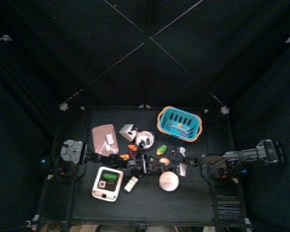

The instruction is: Remove egg shell

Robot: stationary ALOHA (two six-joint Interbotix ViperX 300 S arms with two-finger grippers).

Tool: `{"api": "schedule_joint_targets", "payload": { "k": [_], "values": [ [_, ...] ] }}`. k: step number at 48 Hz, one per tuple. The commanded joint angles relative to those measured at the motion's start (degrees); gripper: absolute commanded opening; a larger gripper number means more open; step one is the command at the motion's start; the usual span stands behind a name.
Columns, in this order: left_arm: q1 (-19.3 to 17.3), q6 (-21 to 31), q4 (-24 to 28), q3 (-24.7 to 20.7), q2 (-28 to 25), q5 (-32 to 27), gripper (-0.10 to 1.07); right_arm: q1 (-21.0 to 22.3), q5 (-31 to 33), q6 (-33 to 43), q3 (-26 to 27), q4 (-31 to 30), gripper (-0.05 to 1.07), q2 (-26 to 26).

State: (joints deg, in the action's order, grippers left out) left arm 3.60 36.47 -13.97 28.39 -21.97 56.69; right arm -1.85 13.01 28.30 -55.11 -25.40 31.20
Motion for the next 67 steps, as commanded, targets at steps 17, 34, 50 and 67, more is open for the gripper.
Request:
{"api": "schedule_joint_targets", "payload": {
  "k": [17, 34, 50, 67],
  "values": [
    [0.00, -0.09, -1.85, -2.55, -0.79, 0.62, 0.67, -0.18, -0.44, -0.09, 1.23, -0.09, 0.90, 0.35],
    [0.00, -0.09, -2.02, -2.55, -0.88, 0.62, 0.61, -0.09, -0.44, 0.00, 1.14, 0.26, 0.88, -0.70],
    [0.00, -0.09, -1.93, -2.64, -0.88, 0.62, 0.61, 0.18, -0.44, -0.09, 2.20, 0.18, 0.87, -2.37],
    [0.00, -0.09, -2.02, -2.46, -0.97, 0.62, 0.61, 0.18, -0.44, 0.00, 2.37, 0.35, 0.87, -2.29]
  ]
}}
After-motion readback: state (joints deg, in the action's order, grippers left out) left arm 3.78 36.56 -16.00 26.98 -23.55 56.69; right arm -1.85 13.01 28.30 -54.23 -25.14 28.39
